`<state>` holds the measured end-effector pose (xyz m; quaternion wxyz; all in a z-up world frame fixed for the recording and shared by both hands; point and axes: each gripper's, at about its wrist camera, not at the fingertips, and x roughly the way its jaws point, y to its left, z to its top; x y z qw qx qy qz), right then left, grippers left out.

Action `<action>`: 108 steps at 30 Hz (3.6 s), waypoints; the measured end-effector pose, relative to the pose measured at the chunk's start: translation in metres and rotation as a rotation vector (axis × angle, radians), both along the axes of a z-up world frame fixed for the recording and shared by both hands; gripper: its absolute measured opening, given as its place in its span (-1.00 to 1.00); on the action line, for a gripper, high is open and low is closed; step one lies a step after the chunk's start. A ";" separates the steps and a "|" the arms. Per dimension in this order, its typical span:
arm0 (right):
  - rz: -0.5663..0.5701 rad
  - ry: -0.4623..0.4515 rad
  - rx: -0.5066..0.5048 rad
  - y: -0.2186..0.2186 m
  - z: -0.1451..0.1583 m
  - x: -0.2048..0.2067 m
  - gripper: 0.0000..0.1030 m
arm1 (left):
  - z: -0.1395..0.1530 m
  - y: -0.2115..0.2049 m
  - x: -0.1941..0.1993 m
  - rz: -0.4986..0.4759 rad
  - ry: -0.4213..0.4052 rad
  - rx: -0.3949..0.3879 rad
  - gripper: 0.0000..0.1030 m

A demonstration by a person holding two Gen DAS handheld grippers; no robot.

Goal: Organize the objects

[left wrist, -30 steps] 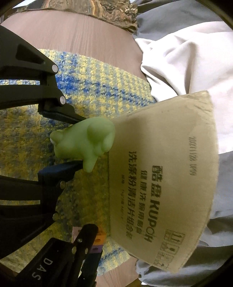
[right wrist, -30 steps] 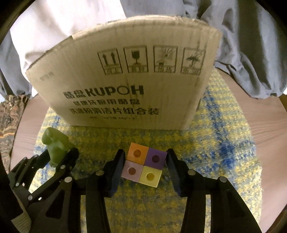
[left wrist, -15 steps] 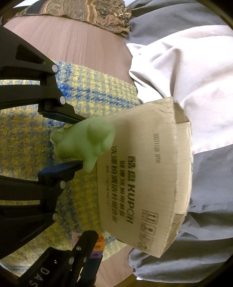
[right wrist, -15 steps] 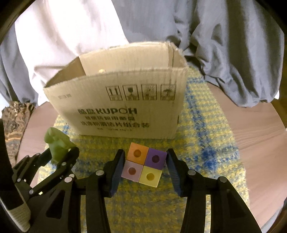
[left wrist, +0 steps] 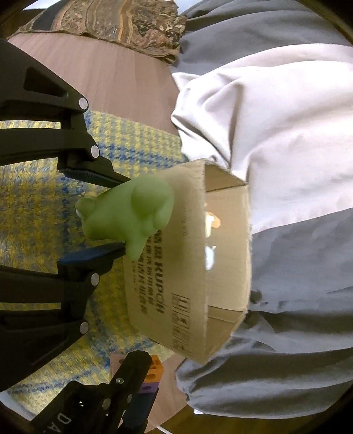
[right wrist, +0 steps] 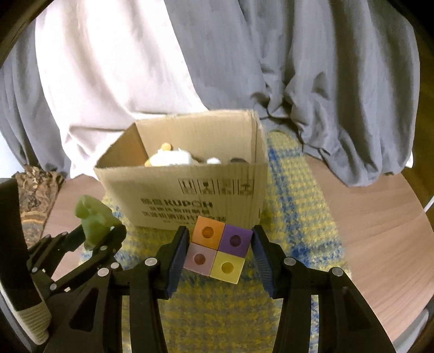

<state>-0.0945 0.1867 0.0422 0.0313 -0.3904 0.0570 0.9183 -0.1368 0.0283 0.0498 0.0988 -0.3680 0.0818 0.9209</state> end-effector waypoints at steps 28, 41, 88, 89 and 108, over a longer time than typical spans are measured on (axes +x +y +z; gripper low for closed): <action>0.022 0.151 0.008 0.006 0.078 -0.005 -0.08 | 0.072 0.004 -0.015 -0.013 0.114 0.035 -0.21; 0.022 0.171 0.006 0.016 0.102 -0.035 -0.08 | 0.096 0.015 -0.045 -0.043 0.123 0.064 -0.21; -0.026 0.091 0.028 0.023 0.075 -0.067 0.94 | 0.066 0.009 -0.063 0.040 0.074 0.018 0.93; -0.023 0.091 0.025 0.022 0.075 -0.063 0.94 | 0.066 0.008 -0.060 0.043 0.078 0.016 0.94; -0.045 0.102 0.020 0.018 0.070 0.003 0.94 | 0.064 -0.004 0.000 0.075 0.106 0.003 0.97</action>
